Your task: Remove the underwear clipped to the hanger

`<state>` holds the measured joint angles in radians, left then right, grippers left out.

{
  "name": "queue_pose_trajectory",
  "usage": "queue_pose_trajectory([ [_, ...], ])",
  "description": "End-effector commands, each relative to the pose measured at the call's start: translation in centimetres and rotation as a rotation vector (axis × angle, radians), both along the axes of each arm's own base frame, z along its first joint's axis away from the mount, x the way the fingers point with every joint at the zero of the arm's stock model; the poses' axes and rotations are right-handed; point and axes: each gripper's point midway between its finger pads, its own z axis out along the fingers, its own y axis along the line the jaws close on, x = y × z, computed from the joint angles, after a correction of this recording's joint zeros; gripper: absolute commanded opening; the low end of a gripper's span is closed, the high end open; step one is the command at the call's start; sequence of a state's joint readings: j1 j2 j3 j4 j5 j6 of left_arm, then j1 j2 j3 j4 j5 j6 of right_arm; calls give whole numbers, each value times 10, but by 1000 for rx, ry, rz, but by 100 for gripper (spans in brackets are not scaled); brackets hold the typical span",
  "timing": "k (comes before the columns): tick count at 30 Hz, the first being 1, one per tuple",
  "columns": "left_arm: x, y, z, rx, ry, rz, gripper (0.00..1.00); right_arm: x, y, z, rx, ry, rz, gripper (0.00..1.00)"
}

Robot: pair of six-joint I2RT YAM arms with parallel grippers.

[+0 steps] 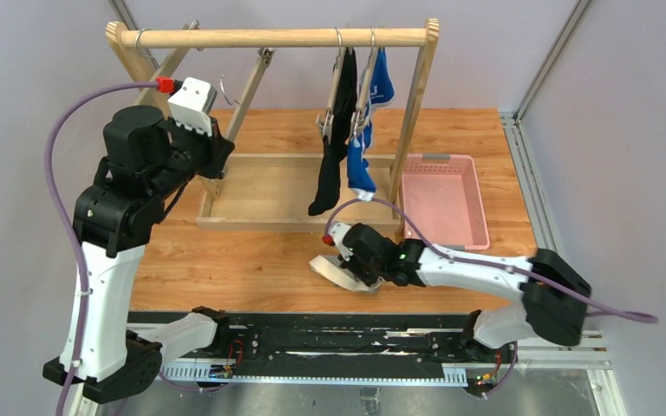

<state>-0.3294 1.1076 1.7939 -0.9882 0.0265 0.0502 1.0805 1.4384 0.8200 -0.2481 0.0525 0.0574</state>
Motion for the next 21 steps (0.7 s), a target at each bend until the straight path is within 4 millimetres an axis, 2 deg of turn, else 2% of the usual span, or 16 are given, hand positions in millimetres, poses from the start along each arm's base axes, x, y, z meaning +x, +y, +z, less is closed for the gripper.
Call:
queue_pose_trajectory([
  [1, -2, 15, 23, 35, -85, 47, 0, 8, -41, 45, 2, -123, -155, 0],
  [7, 12, 19, 32, 77, -94, 75, 0, 30, -96, 125, 91, -388, -342, 1],
  [10, 20, 16, 35, 87, -90, 71, 0, 37, -128, 154, 83, -482, -446, 1],
  [13, 28, 13, 38, 90, -83, 65, 0, 39, -156, 170, 56, -546, -524, 1],
  [21, 43, 17, 57, 95, -122, 92, 0, 39, -211, 204, 71, -703, -742, 1],
])
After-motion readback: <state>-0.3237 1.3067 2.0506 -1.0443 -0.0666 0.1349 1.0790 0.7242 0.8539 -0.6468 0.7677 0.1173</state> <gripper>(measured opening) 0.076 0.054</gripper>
